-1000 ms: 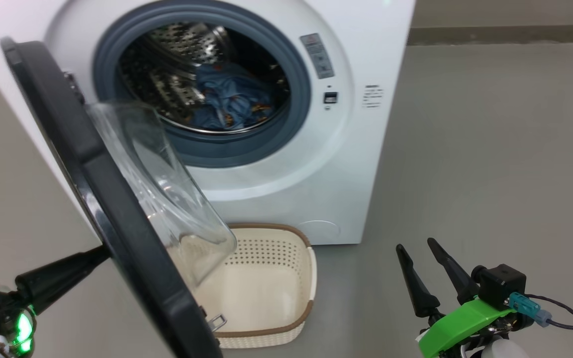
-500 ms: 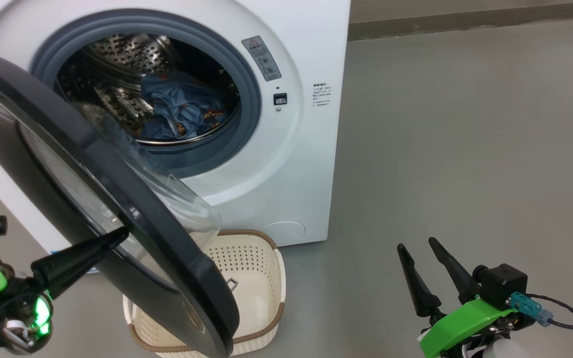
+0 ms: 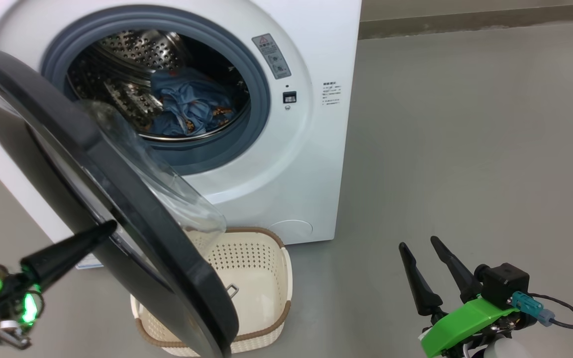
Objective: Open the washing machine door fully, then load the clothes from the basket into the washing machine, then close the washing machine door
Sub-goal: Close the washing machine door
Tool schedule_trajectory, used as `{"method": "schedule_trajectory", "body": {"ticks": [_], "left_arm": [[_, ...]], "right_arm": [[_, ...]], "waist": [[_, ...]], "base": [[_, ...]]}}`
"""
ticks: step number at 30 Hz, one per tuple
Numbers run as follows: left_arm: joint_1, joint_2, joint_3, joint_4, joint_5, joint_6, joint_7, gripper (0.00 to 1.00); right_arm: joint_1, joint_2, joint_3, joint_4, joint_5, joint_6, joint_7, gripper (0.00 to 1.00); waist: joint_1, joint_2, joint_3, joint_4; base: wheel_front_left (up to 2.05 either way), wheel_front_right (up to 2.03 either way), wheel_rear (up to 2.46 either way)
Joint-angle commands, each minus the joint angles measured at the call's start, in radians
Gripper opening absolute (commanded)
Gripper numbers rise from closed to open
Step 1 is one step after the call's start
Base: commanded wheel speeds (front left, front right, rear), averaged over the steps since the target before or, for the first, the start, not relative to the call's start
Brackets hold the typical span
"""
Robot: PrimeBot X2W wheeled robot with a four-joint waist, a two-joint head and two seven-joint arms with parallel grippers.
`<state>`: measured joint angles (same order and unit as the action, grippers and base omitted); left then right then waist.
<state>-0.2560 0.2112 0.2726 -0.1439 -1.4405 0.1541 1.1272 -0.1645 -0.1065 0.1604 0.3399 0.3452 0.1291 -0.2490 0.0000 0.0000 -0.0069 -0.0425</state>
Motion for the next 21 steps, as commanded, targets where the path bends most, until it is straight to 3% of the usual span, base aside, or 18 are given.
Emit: {"method": "schedule_trajectory", "body": {"ticks": [1,3,4,5,9,13,21], "left_arm": [[-0.041,0.054,0.045,-0.039,0.023,-0.019,-0.009,0.23],[-0.036,0.071,0.052,-0.049,0.052,-0.048,-0.028,0.47],[-0.034,0.074,0.058,-0.052,0.065,-0.063,-0.043,0.76],[-0.032,0.077,0.064,-0.051,0.077,-0.077,-0.058,0.98],[-0.015,0.088,0.075,-0.038,0.147,-0.160,-0.128,1.00],[0.009,0.100,0.073,-0.027,0.295,-0.259,-0.279,1.00],[0.131,0.146,-0.064,-0.032,0.535,-0.284,-0.647,1.00]], "right_arm": [[-0.005,0.000,0.021,-0.026,-0.007,0.002,-0.013,1.00],[-0.003,-0.001,0.018,-0.027,-0.008,0.002,-0.013,1.00],[-0.002,-0.002,0.016,-0.028,-0.008,0.002,-0.013,1.00],[-0.001,-0.002,0.015,-0.028,-0.008,0.002,-0.013,1.00],[-0.002,-0.003,0.014,-0.030,-0.009,0.002,-0.013,1.00],[-0.007,-0.003,0.019,-0.029,-0.008,0.002,-0.013,1.00],[-0.008,-0.010,0.026,-0.030,-0.002,0.002,-0.013,1.00]], "waist": [[0.0000,0.0000,-0.001,0.007],[0.0000,0.0000,-0.001,0.014],[0.0000,0.0000,-0.001,0.017],[0.0000,0.0000,-0.001,0.020],[0.0000,0.0000,-0.001,0.031],[0.0000,0.0000,-0.002,0.032],[0.0000,0.0000,-0.004,0.020]], "base": [[0.00,0.00,0.00],[0.00,0.00,0.00],[0.00,0.00,0.00],[0.00,0.00,0.00],[0.00,0.00,0.00],[0.00,0.00,0.00],[0.00,0.00,0.00]]}}
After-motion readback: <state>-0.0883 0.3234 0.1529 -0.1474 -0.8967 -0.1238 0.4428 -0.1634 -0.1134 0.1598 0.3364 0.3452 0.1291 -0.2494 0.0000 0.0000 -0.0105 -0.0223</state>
